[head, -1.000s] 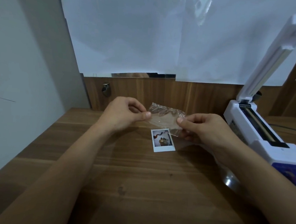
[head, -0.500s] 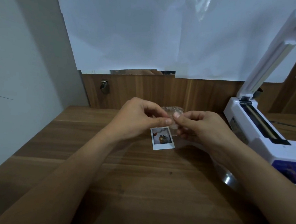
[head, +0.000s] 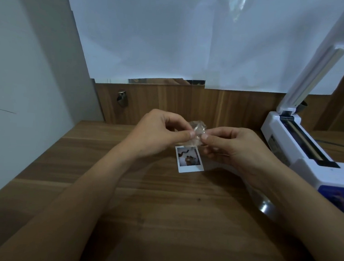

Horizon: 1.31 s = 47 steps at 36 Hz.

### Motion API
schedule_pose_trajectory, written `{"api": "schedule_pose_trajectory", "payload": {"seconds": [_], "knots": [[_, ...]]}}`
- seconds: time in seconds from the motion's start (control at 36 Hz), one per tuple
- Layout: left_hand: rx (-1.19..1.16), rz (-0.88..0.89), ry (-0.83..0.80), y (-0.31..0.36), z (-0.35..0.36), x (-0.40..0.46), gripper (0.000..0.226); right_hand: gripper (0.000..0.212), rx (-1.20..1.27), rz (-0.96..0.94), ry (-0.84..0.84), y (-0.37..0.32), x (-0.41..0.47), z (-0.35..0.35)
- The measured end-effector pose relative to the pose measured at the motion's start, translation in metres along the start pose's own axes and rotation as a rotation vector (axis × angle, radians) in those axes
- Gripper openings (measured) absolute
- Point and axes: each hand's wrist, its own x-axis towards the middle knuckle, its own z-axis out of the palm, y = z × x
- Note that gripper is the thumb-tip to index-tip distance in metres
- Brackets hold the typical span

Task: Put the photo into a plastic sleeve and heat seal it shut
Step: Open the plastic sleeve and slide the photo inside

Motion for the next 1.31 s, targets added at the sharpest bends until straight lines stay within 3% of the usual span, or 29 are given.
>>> {"api": "schedule_pose_trajectory", "payload": {"seconds": [0.22, 0.36, 0.53, 0.69, 0.89, 1.31], "knots": [[0.221, 0.046, -0.048, -0.001, -0.009, 0.004, 0.016, 0.009, -0.233, -0.126, 0.125, 0.008, 0.003, 0.003], [0.094, 0.033, -0.110, -0.003, -0.013, 0.003, 0.011, 0.008, -0.440, -0.309, 0.162, 0.011, 0.006, 0.005], [0.117, 0.014, -0.047, -0.006, -0.018, 0.003, 0.006, 0.022, -0.544, -0.336, 0.171, 0.014, 0.009, 0.005], [0.223, 0.018, -0.009, -0.009, -0.025, 0.004, 0.006, 0.042, -0.877, -0.398, -0.012, 0.018, 0.016, 0.004], [0.349, 0.009, -0.037, -0.011, -0.024, 0.005, 0.004, 0.101, -1.077, -0.289, -0.258, 0.020, 0.024, 0.006], [0.394, 0.006, -0.070, -0.011, -0.023, 0.006, 0.005, 0.116, -1.148, -0.106, -0.294, 0.000, 0.027, 0.010]]}}
